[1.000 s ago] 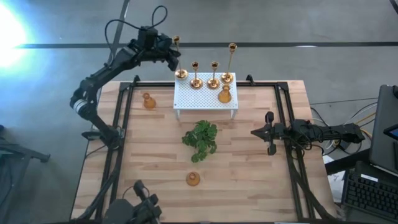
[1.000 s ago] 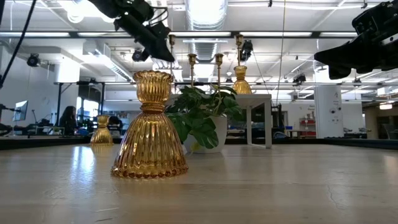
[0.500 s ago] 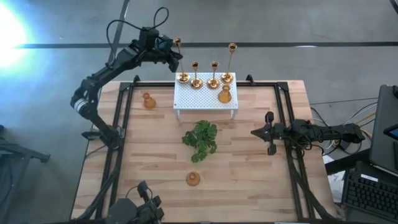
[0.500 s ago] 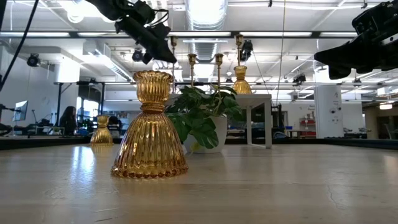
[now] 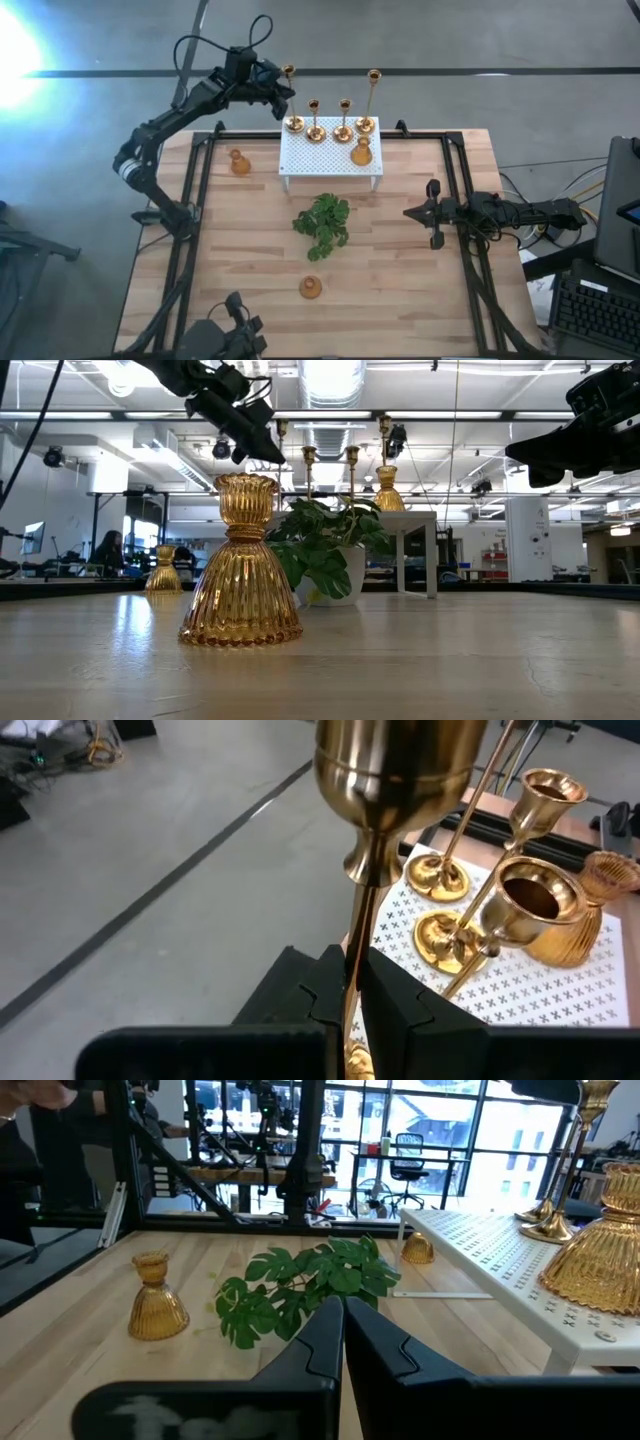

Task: Pick & Place candle stick holders
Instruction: Put the big gold candle holder on the shelf

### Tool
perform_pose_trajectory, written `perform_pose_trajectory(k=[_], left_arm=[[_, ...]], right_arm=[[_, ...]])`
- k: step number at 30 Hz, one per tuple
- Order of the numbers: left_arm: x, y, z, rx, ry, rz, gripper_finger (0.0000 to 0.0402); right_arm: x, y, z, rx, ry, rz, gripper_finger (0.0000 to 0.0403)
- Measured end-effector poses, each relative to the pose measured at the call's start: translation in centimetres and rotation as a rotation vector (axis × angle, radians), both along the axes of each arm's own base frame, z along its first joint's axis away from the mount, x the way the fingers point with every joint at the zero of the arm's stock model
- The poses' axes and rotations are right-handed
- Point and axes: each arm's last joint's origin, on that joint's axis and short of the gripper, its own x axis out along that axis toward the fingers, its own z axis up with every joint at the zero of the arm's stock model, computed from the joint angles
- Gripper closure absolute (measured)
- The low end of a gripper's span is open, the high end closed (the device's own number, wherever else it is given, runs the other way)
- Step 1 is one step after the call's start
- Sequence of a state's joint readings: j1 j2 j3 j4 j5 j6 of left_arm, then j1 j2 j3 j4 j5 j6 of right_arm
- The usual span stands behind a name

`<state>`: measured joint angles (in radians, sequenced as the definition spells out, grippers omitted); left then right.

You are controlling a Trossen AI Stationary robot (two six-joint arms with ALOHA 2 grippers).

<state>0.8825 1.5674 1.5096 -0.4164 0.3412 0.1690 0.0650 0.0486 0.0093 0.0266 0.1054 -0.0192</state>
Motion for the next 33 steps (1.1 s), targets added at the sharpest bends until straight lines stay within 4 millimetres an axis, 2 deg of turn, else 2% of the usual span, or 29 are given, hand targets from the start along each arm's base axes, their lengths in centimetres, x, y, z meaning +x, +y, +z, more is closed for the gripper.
perform_pose_trajectory(k=[9,16,33], left_arm=[[-0.5,-0.8,-1.6,0.05,-0.048,-0.008,0.0382],[-1.2,-1.6,-1.7,0.065,-0.06,0.0,0.0382],[-1.2,-1.6,-1.8,0.062,-0.058,-0.001,0.0382]], right_arm=[[0.0,0.0,0.0,0.0,0.0,0.0,0.0394],[0.0,0.0,0.0,0.0,-0.001,0.0,0.0394],[0.0,0.0,0.0,0.0,0.0,0.0,0.0394]])
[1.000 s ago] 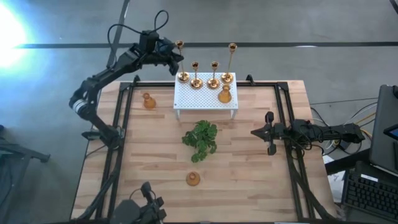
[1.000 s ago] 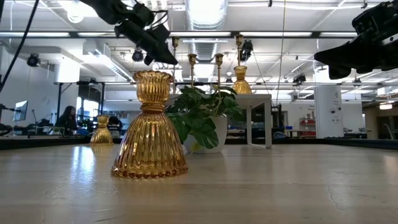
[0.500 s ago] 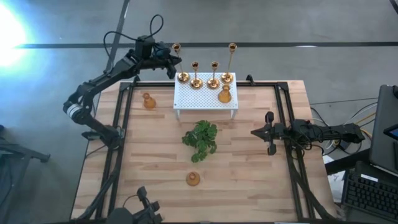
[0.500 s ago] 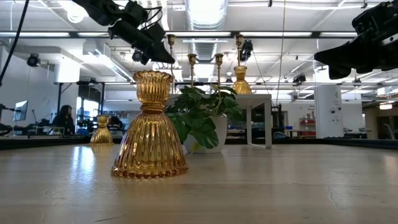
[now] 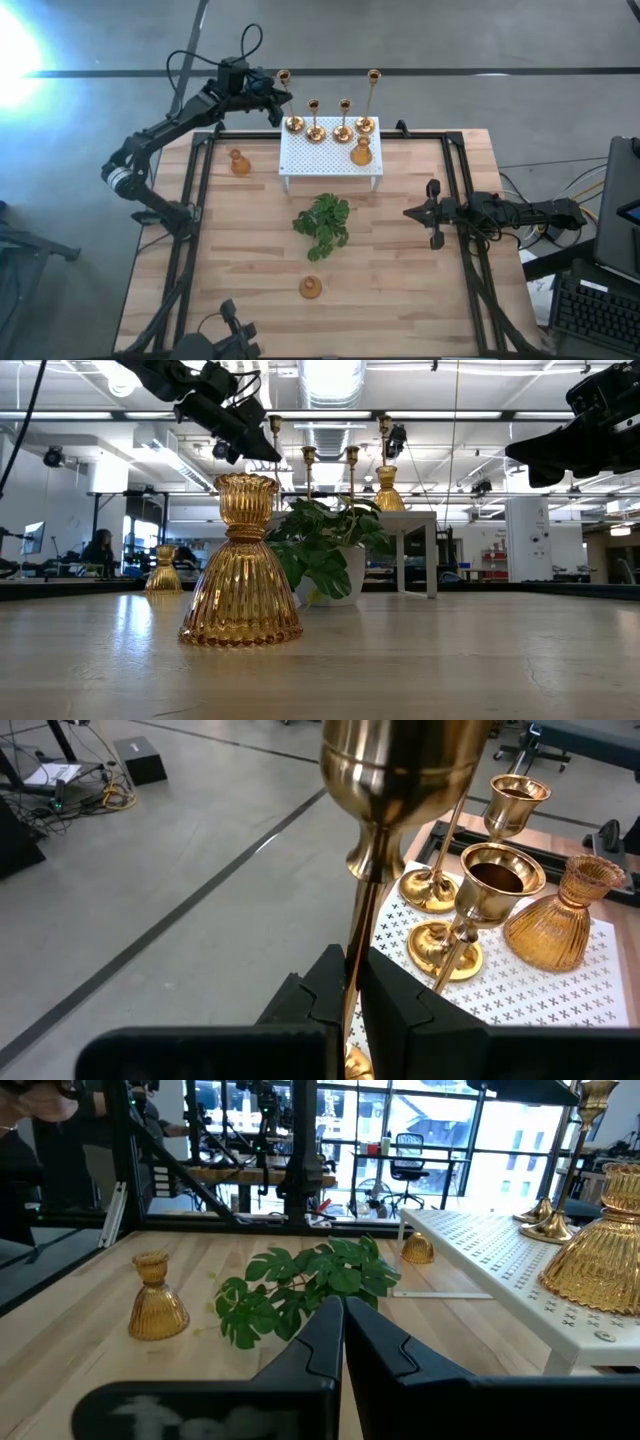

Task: Pick & Place candle stick holders
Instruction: Put the big gold candle holder on the shelf

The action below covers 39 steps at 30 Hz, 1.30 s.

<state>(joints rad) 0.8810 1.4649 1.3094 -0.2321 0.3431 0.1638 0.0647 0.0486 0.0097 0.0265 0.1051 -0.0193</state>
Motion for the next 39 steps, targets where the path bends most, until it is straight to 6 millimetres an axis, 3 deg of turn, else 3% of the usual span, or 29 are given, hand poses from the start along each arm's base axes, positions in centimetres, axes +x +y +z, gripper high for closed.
perform_pose_trajectory(k=[32,39], left_arm=[[0.9,1.2,0.2,-0.027,-0.01,-0.028,0.0382],[0.9,1.3,-0.8,-0.08,0.036,-0.018,0.0325]], right_arm=[[0.0,0.0,0.0,0.0,-0.001,0.0,0.0394],[0.0,0.0,0.0,0.0,0.0,0.0,0.0394]])
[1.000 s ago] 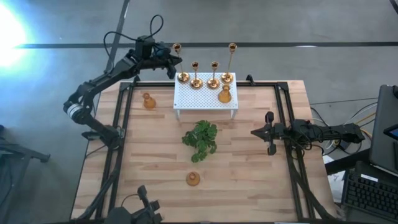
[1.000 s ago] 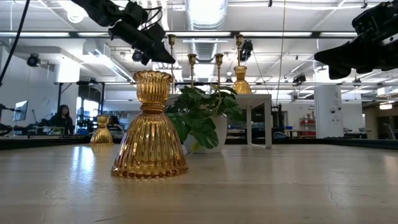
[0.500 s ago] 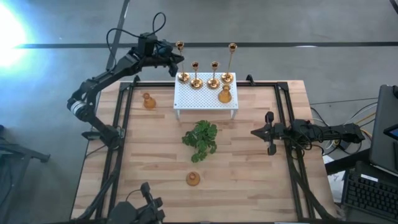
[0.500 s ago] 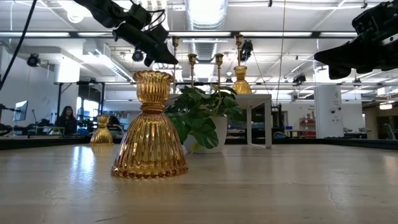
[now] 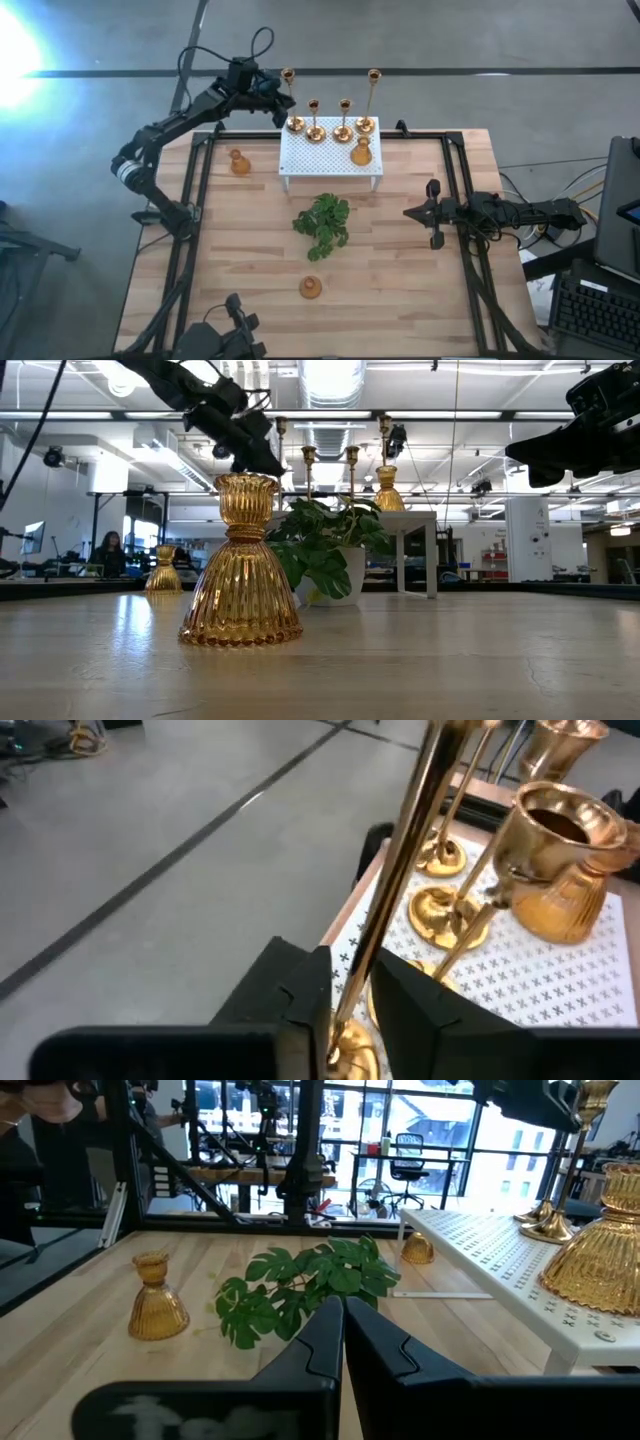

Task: Pick & Place candle stick holders
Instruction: Put the big gold candle holder on the shelf, then align the bottom yellow glass candle holder with the other yellow glass candle holder on the shelf

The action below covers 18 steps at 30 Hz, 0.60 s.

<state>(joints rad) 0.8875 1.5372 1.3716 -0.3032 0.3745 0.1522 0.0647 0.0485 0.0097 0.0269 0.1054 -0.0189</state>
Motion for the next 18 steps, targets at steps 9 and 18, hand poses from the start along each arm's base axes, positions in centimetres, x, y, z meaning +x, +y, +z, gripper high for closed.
perform_pose_trajectory(k=[9,18], left_arm=[[-0.13,-0.01,0.42,0.016,-0.016,0.004,0.0309],[-0.16,-0.04,0.36,0.009,-0.011,0.004,0.0254]], right_arm=[[0.0,0.0,0.0,0.0,0.0,0.001,0.0394],[0.0,0.0,0.0,0.0,0.0,0.0,0.0394]])
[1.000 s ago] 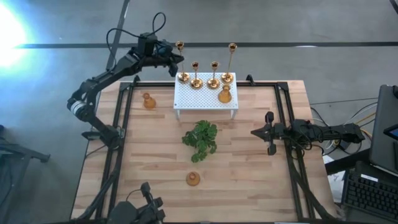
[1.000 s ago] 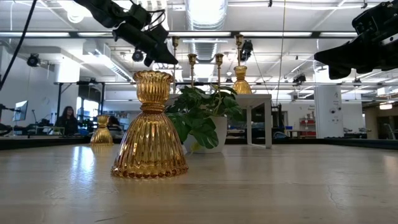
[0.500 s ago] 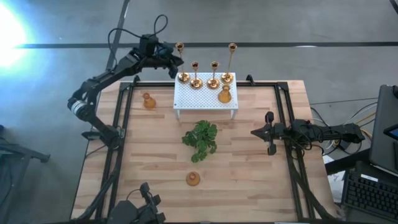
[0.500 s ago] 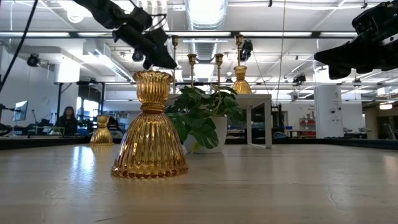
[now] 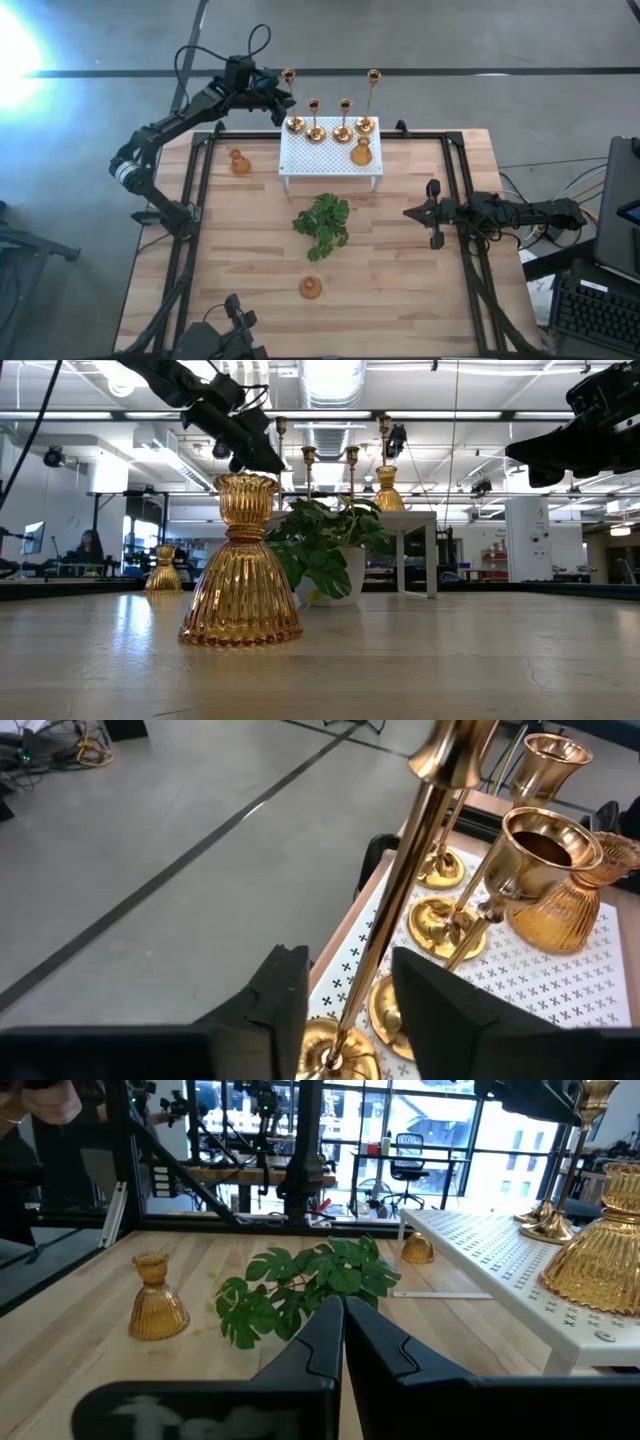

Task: Pick & Place candle stick holders
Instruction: Align the bottom yellow glass candle holder with the other yellow glass candle holder on the shelf

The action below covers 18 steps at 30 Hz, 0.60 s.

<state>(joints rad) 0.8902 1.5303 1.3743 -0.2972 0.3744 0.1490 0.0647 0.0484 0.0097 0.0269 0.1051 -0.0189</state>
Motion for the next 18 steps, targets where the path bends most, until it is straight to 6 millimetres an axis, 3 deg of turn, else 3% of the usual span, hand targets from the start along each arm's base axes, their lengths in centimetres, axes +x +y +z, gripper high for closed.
perform_pose_trajectory(k=[11,18], left_arm=[[-0.3,-0.3,0.0,-0.028,0.02,0.009,0.0141],[-1.0,-1.1,0.4,-0.036,0.053,0.005,0.012]], right_arm=[[0.0,0.0,0.0,0.0,0.0,0.0,0.0394],[0.0,0.0,0.0,0.0,0.0,0.0,0.0394]])
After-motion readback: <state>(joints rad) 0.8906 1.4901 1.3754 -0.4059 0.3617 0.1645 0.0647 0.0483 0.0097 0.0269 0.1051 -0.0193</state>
